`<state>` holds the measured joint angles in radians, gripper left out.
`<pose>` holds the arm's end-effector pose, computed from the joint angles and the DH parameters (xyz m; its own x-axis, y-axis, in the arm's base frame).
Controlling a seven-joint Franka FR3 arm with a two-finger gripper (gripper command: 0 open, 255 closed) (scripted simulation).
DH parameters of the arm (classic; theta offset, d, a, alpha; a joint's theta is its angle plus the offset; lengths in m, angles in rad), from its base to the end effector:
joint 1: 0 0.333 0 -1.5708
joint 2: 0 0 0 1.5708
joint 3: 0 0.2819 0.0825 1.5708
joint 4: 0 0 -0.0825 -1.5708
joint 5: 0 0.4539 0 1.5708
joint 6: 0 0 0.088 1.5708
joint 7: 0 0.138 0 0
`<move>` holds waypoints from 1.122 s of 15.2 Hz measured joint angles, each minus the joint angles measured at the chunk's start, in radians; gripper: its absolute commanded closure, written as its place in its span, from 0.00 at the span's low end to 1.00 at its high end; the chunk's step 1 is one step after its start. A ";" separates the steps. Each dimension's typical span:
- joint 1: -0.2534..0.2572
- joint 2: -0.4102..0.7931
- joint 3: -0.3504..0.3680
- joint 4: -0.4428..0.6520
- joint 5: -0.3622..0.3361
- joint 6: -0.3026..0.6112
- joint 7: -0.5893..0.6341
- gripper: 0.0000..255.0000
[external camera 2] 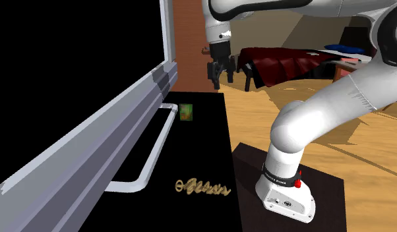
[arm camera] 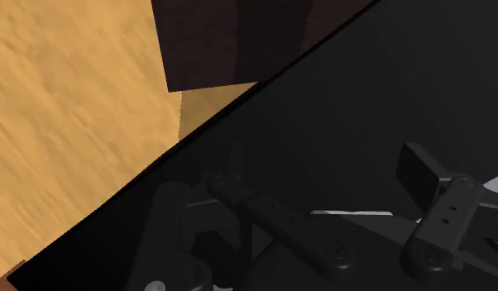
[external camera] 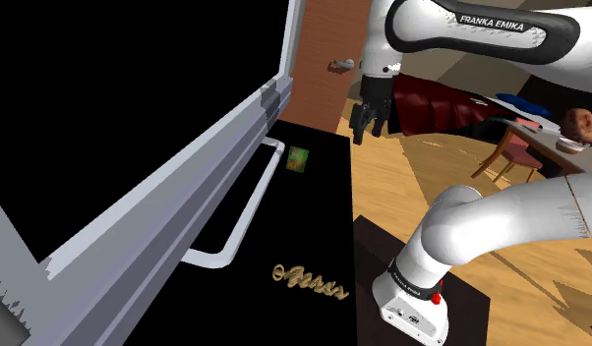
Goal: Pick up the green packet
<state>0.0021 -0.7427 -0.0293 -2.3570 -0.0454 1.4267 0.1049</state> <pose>0.3877 -0.0178 0.5070 0.9749 -0.1265 -0.1830 -0.1202 -0.9917 0.0449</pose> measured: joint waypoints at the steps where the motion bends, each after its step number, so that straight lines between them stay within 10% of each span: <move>1: 0.000 0.000 0.000 0.000 0.000 0.000 0.000 0.00; 17: 0.139 0.409 -0.251 0.075 -0.012 0.490 -0.653 0.00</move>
<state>0.1413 -0.3338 -0.2799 -2.2823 -0.0578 1.9169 -0.5484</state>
